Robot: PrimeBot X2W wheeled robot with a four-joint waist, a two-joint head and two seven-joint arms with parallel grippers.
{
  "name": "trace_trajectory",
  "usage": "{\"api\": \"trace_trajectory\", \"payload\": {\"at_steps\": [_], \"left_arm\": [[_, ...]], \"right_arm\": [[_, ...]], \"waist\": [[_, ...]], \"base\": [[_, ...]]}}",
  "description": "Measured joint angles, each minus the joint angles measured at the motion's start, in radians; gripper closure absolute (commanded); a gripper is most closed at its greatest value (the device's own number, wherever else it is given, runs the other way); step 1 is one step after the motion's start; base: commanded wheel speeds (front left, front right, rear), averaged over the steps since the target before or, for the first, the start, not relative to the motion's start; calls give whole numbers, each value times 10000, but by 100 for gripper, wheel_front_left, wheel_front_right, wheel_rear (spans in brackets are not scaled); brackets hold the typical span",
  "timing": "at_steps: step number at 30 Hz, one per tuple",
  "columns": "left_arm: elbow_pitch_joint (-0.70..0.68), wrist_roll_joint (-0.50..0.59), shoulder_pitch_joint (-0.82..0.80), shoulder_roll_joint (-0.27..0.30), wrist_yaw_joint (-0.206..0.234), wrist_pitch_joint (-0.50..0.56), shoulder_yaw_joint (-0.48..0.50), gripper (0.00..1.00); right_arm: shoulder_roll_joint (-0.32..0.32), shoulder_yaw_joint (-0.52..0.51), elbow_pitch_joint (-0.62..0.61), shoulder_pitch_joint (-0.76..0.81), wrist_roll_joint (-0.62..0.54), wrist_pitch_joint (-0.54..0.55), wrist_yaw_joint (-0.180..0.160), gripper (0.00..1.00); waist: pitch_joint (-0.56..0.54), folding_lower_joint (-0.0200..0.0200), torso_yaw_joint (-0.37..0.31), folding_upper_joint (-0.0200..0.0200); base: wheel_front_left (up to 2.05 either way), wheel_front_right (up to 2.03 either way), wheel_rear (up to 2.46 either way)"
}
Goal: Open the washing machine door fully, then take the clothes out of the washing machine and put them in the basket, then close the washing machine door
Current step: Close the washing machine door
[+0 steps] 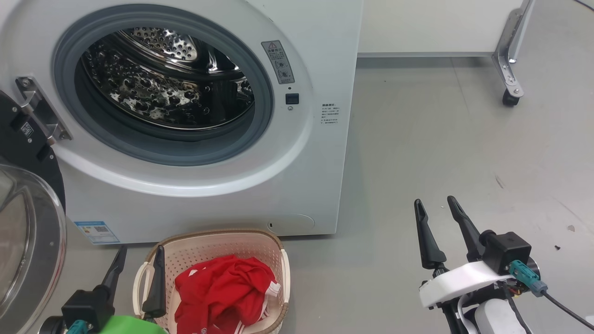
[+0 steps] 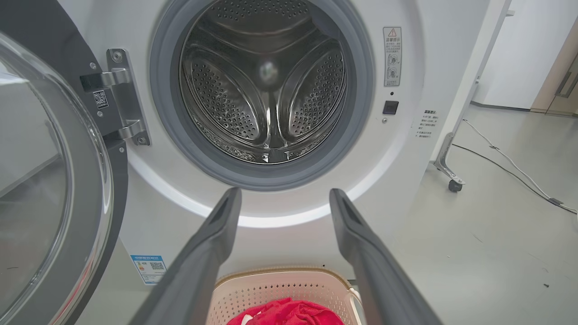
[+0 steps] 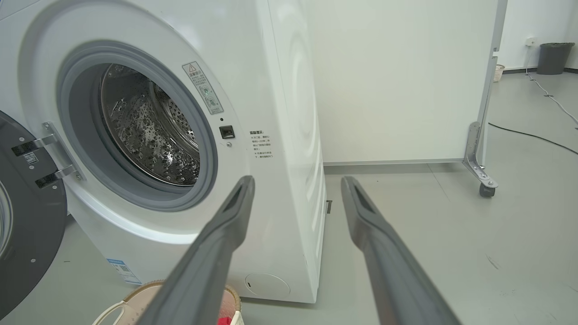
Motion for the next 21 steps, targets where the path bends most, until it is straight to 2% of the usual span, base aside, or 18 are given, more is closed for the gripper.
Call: {"api": "trace_trajectory", "payload": {"at_steps": [21], "left_arm": [[-142,17,51,0,-4,0,33,0]], "right_arm": [[0,65,-17,-1,13,0,8,0]], "waist": [[135,0,-62,0]], "base": [[-9,9,0]]}}
